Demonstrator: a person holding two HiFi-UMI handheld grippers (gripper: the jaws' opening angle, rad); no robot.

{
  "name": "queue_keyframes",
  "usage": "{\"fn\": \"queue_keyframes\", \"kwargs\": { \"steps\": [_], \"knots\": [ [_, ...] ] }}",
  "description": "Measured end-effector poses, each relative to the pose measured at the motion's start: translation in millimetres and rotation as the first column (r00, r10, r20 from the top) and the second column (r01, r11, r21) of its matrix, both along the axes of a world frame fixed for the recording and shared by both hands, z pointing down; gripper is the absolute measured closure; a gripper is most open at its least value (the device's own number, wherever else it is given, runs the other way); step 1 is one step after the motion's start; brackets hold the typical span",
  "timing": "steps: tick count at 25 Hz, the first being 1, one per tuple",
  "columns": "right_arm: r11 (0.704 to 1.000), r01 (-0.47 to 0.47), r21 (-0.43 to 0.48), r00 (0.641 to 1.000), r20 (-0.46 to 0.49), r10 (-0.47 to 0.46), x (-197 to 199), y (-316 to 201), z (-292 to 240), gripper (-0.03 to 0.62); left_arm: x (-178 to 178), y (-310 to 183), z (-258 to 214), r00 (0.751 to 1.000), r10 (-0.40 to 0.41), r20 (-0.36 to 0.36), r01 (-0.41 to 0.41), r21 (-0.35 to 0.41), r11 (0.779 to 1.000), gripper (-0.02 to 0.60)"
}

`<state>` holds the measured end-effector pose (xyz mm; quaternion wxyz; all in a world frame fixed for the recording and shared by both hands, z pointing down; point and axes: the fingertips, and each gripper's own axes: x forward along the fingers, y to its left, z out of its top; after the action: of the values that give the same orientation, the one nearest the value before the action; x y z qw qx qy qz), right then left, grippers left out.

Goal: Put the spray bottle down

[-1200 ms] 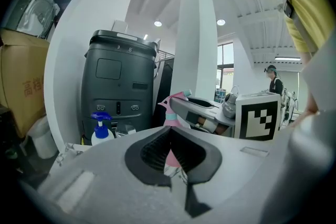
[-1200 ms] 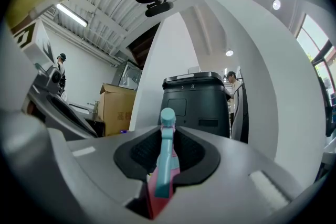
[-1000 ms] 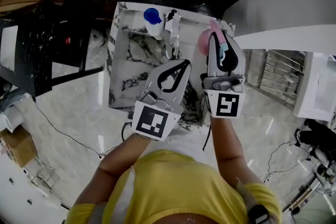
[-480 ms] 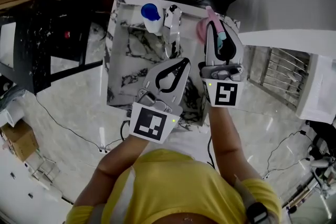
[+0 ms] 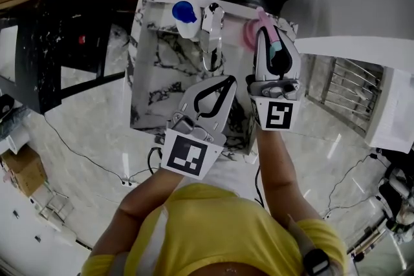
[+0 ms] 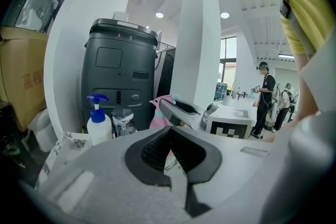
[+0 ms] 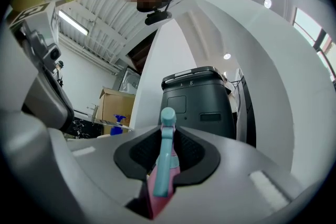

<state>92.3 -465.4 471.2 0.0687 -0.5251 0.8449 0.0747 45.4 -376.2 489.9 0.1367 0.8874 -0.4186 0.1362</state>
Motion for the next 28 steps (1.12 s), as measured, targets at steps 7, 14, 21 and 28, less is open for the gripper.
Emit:
{"fn": "queue_keyframes", "kwargs": {
  "steps": [7, 14, 21, 28],
  "knots": [
    [0.995, 0.011, -0.095, 1.000, -0.024, -0.013, 0, 4, 14, 0.494, 4, 4, -7, 1.000, 0.006, -0.018, -0.006, 0.012, 1.000, 0.584],
    [0.970, 0.025, -0.241, 0.996, -0.075, -0.044, 2, 6, 35, 0.325, 4, 12, -22, 0.999, 0.007, -0.040, -0.006, 0.028, 1.000, 0.584],
    [0.951, -0.030, -0.307, 0.994, -0.112, -0.005, 14, 35, 26, 0.316, -3, 26, -38, 0.998, -0.015, -0.066, 0.018, 0.056, 0.998, 0.584],
    [0.936, -0.054, -0.348, 0.993, -0.121, 0.012, 34, 89, -2, 0.493, -10, 45, -63, 0.997, -0.023, -0.077, 0.030, 0.082, 0.996, 0.584]
  ]
}}
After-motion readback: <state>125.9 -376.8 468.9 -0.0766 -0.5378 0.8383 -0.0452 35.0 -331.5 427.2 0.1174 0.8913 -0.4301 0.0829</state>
